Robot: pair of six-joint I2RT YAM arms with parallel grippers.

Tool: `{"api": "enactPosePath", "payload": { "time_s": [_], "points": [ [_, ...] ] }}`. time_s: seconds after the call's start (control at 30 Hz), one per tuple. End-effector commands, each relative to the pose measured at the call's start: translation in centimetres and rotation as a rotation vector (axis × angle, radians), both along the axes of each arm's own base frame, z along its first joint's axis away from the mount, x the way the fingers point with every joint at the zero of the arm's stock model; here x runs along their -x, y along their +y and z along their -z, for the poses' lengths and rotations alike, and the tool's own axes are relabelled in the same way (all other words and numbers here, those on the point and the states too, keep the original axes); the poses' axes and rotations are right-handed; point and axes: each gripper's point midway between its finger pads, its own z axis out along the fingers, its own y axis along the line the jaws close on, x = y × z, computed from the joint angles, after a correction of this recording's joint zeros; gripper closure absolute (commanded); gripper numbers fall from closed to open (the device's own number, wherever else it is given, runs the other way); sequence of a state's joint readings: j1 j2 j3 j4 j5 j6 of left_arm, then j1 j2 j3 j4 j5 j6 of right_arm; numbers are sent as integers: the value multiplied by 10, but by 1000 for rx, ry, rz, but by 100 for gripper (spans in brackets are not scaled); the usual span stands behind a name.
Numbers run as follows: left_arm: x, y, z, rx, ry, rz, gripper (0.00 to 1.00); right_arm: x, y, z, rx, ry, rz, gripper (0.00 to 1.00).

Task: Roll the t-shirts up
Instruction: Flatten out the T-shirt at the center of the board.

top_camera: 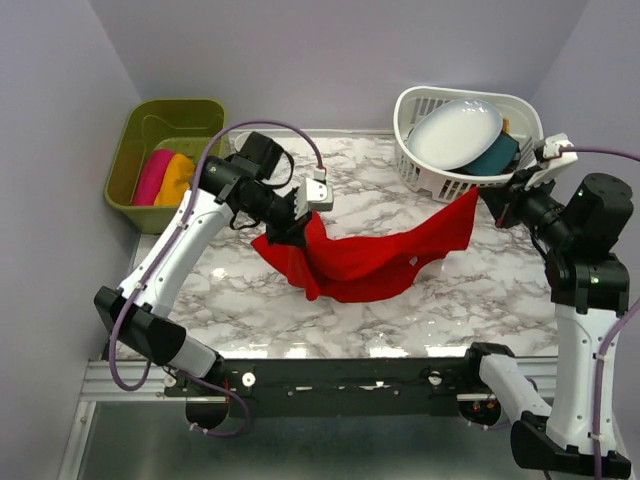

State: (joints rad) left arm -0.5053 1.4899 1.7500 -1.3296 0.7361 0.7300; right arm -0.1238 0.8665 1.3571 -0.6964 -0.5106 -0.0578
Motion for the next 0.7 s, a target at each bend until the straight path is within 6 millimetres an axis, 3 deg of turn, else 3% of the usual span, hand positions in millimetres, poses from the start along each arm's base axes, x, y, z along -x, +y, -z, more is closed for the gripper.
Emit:
{"api": "enactPosePath", "payload": {
  "time_s": [0.0, 0.03, 0.07, 0.1, 0.13, 0.17, 0.2, 0.27, 0.33, 0.37, 0.4, 0.43, 0.47, 0.5, 0.53, 0.57, 0.6, 0.67],
  "points": [
    [-2, 18, 92, -213, 179, 13, 95, -23, 0, 63, -74, 209, 3, 100],
    [-21, 23, 108, -257, 153, -33, 95, -29, -3, 67, -75, 223, 18, 100],
    [-62, 25, 120, -300, 35, -102, 93, -42, -6, 79, -76, 264, 29, 100],
    [-89, 28, 141, -357, 43, -199, 87, -51, -9, 79, -73, 260, 38, 100],
    [-114, 32, 144, -378, 2, -261, 84, -58, -11, 82, -95, 278, 64, 100],
    [-144, 27, 128, -359, -68, -315, 81, -66, -13, 85, -101, 290, 74, 100],
    [-162, 33, 137, -411, -59, -404, 76, -78, -15, 89, -110, 295, 83, 100],
    [-181, 35, 123, -395, -93, -493, 71, -88, -19, 95, -115, 301, 99, 100],
    [-177, 39, 117, -383, -75, -591, 61, -95, -17, 105, -131, 321, 94, 99],
    [-164, 42, 127, -393, -32, -591, 59, -96, -17, 108, -137, 327, 94, 100],
    [-152, 42, 119, -368, -22, -587, 57, -97, -16, 110, -146, 331, 91, 100],
    [-136, 34, 119, -325, 34, -546, 53, -96, -14, 116, -151, 345, 85, 100],
    [-112, 36, 135, -338, 102, -511, 52, -94, -14, 120, -154, 351, 86, 100],
    [-95, 32, 125, -293, 112, -469, 51, -92, -14, 121, -157, 354, 87, 100],
    [-80, 30, 127, -282, 131, -433, 48, -89, -13, 122, -157, 352, 87, 100],
    [-63, 31, 144, -299, 150, -380, 45, -85, -13, 131, -159, 375, 88, 99],
    [-50, 27, 142, -300, 123, -336, 42, -84, -13, 135, -158, 381, 90, 100],
    [-31, 30, 163, -365, 107, -272, 38, -82, -13, 142, -156, 397, 95, 100]
  ]
}}
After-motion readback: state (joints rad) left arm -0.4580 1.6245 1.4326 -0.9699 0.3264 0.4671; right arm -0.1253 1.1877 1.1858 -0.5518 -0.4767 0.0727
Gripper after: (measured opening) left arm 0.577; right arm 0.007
